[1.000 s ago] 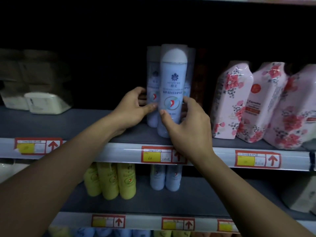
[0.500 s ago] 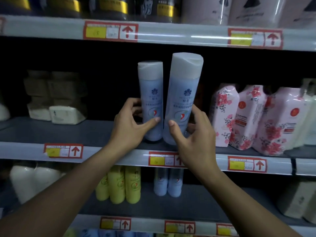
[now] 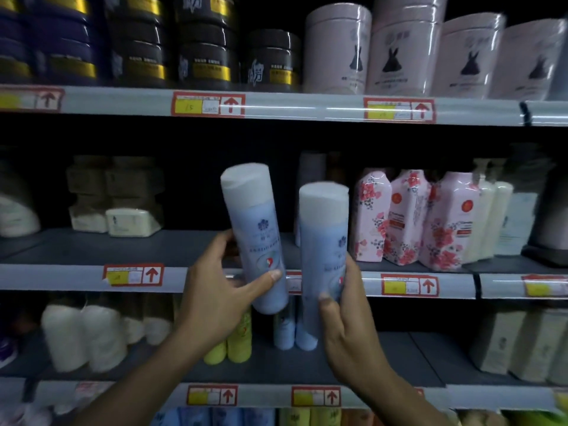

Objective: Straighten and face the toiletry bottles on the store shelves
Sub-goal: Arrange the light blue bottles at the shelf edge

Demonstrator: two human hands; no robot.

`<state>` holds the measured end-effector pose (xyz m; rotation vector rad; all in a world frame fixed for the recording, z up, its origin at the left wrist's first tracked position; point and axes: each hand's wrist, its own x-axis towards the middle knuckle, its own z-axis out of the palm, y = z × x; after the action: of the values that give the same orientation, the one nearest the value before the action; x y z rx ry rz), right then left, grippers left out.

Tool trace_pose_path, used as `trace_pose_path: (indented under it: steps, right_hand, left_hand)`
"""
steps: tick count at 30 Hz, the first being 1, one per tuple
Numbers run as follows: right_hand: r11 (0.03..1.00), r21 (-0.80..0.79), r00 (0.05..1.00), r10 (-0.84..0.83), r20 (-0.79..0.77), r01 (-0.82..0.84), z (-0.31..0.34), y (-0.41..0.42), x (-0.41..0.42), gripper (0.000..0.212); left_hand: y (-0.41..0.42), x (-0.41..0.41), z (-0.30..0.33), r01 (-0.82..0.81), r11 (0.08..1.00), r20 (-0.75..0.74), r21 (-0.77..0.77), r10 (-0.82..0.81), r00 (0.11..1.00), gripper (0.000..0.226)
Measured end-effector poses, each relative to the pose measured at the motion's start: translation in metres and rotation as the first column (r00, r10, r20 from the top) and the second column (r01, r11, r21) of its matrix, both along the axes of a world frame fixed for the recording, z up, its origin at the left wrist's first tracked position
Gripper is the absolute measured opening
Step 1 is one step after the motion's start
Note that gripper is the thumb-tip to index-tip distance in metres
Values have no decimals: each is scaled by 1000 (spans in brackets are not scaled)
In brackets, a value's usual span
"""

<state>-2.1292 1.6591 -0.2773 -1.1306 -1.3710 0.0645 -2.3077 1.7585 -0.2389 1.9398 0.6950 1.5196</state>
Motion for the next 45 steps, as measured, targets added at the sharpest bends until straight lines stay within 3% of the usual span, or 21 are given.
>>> trace_pose_path:
  steps: [3, 7, 10, 17, 26, 31, 39, 45]
  right_hand:
    - [993, -74, 984, 75, -158, -88, -28, -13, -10, 56]
    - [978, -199, 966, 4, -258, -58, -67, -19, -14, 73]
    - [950, -301, 964, -6, -267, -77, -90, -25, -14, 76]
    - [910, -409, 969, -40, -245, -66, -138, -35, -6, 55]
    - [861, -509, 967, -124, -221, -6, -163, -8, 28, 42]
    - [850, -527, 972, -125, -200, 1, -156, 20, 48, 35]
    - [888, -459, 975, -82, -205, -22, -140, 66, 73, 49]
    - [907, -421, 974, -79, -214, -19, -161, 84, 75, 50]
  left_hand:
    - [-10, 1, -31, 11, 998, -35, -66, -14, 999, 62]
    - [-18, 4, -72, 29, 989, -71, -144, -40, 997, 71]
    - [-21, 4, -102, 16, 980, -88, -199, -34, 996, 68]
    - [-29, 2, -159, 16, 940, -152, -341, -72, 986, 66]
    - [-3, 19, -192, -86, 934, -309, -347, -27, 951, 62]
    - [18, 39, -189, -91, 933, -311, -349, -24, 950, 59]
    - [49, 67, -176, -145, 950, -304, -275, 57, 951, 64]
    - [67, 85, -199, -237, 940, -323, -246, 151, 934, 74]
